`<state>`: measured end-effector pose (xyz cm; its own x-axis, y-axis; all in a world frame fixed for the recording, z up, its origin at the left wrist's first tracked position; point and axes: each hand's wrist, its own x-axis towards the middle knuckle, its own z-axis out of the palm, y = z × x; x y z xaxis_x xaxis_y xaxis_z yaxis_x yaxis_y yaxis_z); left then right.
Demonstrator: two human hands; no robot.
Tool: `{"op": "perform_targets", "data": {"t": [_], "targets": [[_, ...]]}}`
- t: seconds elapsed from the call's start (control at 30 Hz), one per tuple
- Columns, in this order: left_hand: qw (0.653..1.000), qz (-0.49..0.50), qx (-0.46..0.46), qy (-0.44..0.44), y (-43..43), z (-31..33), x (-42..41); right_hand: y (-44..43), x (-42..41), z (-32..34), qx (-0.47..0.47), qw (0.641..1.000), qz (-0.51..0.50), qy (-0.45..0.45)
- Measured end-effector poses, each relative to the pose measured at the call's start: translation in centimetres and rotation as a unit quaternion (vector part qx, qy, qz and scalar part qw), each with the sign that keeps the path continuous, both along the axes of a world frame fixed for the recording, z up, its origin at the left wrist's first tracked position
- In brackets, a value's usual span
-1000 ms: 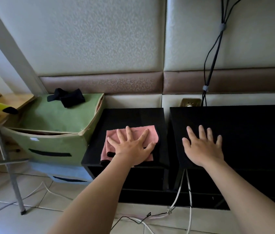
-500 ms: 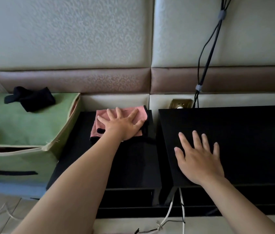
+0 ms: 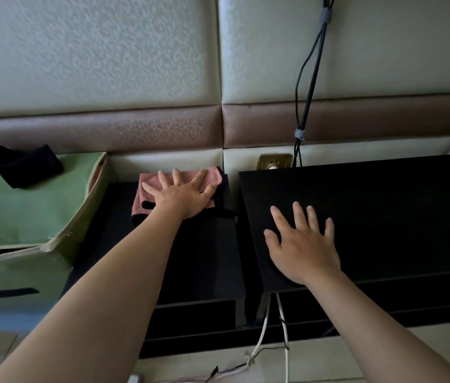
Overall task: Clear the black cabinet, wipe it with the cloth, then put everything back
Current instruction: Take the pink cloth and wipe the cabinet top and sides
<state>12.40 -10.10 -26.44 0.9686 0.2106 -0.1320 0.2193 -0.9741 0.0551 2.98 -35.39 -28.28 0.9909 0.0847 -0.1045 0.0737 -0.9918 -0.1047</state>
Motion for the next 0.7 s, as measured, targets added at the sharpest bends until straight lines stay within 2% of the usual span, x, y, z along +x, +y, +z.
{"op": "perform_targets", "data": {"t": [0.7], "targets": [[0.998,-0.058,0.019,0.026,-6.4,-0.6,-16.6,-0.1,-0.3,0.6,0.012,1.000,-0.002,0.011]]}}
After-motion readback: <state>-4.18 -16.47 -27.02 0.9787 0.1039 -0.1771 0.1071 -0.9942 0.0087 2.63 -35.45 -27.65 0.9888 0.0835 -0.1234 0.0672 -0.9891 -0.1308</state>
